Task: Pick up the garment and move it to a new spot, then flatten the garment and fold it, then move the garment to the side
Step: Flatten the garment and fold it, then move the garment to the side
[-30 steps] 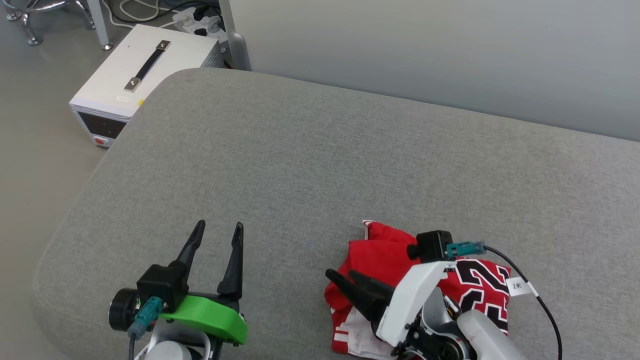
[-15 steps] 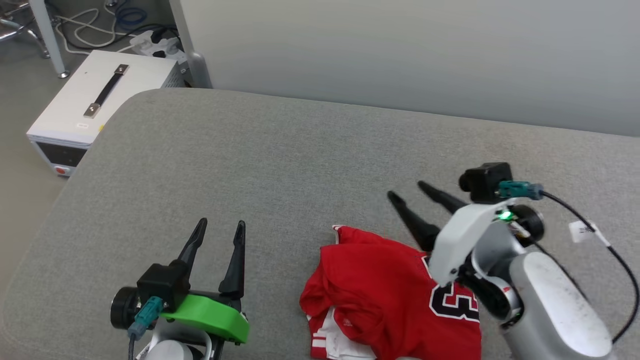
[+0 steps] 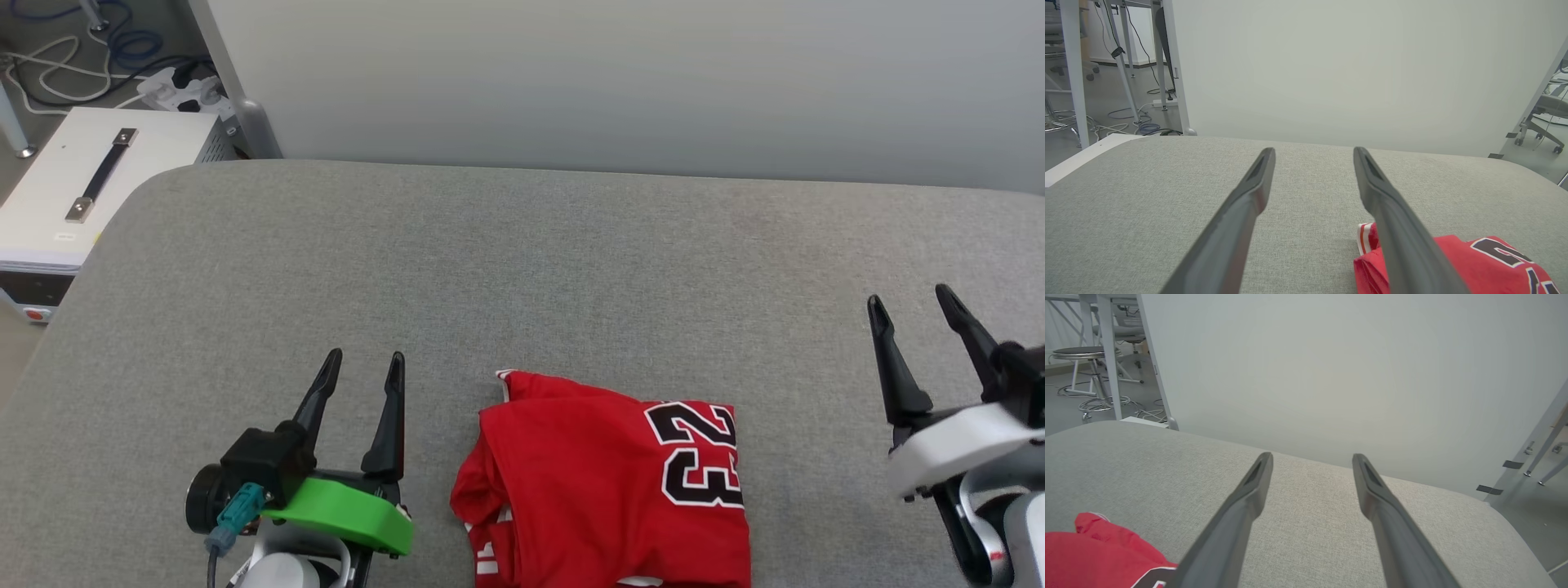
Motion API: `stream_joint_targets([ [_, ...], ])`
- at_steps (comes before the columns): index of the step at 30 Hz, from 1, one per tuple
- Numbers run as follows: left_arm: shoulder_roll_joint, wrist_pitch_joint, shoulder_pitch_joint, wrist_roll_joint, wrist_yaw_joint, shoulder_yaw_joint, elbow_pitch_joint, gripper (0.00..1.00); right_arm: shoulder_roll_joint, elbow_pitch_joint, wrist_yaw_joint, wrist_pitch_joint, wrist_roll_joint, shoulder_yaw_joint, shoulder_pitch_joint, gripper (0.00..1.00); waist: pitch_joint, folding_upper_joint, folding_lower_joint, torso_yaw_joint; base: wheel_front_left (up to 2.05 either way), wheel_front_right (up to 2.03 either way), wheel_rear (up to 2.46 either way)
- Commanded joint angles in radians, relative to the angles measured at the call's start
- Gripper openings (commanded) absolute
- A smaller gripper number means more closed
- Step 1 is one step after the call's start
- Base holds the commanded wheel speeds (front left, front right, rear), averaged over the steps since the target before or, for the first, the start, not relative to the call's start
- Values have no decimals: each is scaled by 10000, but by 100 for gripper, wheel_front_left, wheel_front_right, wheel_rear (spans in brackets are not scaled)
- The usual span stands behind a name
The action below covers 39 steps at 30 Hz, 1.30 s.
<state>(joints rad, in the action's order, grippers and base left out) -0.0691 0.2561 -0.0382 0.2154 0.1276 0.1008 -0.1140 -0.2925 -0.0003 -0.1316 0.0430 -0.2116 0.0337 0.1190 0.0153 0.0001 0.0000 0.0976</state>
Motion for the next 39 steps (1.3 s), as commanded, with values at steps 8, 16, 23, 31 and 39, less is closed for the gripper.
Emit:
stream_joint_targets([
  [8,40,57,356,76,31,100,168,100,1212,-531,9,1126,354,-1042,-1427,100,90,-1,0,-105,0,0,0],
  [16,61,57,519,84,31,188,296,100,1914,-335,9,1586,617,-1268,-1922,100,93,-1,0,-45,0,0,0],
  [23,67,57,561,45,31,200,495,100,2079,-99,9,1682,640,-1173,-1938,100,58,-1,0,-14,0,0,0],
  [31,64,57,556,13,31,252,556,100,2047,70,9,1674,578,-1103,-1878,100,39,-1,0,13,0,0,0],
  [39,20,57,543,-25,31,384,521,100,1760,139,9,378,146,-661,-1895,100,71,-1,0,58,0,0,0],
])
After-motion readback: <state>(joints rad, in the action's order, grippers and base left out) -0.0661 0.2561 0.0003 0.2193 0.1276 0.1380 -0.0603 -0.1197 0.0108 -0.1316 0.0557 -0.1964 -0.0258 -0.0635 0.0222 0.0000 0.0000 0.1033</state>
